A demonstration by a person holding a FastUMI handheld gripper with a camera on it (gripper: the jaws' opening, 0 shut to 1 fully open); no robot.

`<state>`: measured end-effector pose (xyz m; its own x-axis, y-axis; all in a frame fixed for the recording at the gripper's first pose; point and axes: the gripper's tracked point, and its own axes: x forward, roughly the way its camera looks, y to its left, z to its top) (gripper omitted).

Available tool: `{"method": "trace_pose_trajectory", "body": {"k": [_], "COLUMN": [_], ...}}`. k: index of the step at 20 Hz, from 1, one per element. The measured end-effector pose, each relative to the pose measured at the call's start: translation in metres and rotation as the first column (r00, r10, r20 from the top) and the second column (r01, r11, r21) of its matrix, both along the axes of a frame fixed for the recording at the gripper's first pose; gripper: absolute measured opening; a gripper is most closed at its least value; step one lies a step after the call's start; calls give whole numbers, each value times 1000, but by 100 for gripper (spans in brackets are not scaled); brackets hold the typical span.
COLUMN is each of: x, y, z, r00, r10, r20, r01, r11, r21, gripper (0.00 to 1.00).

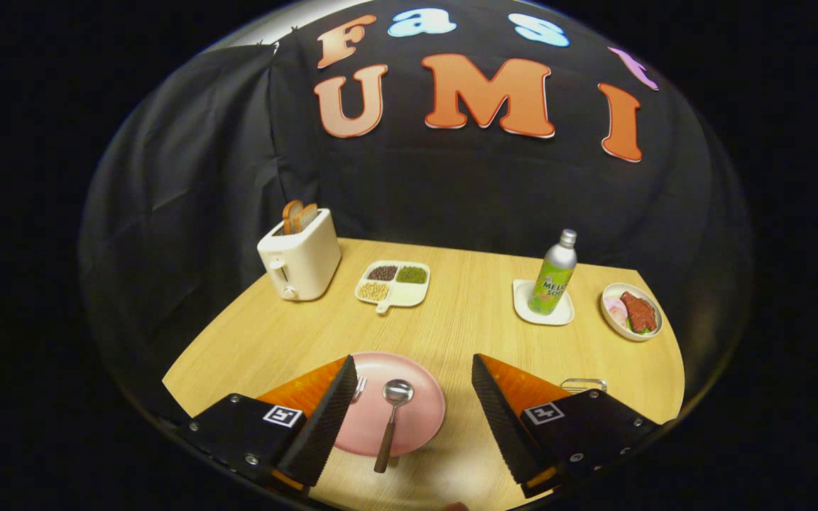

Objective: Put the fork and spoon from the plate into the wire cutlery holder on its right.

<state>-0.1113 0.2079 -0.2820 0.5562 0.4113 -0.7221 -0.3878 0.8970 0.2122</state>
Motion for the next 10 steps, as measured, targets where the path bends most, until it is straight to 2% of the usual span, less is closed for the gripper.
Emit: {"method": "trace_pose_trajectory", "body": {"k": [6, 9, 10], "x": [-43, -66, -71], "y": [16, 25, 27], "z": [-57, -86, -93], "r00": [983, 955, 945], "r10": [63, 118, 125], "r20": [-175, -273, -302], "r01": [-74, -140, -153], "r11": [996, 988, 985], "r21": [-56, -62, -73], "gripper": [95, 94, 90]}}
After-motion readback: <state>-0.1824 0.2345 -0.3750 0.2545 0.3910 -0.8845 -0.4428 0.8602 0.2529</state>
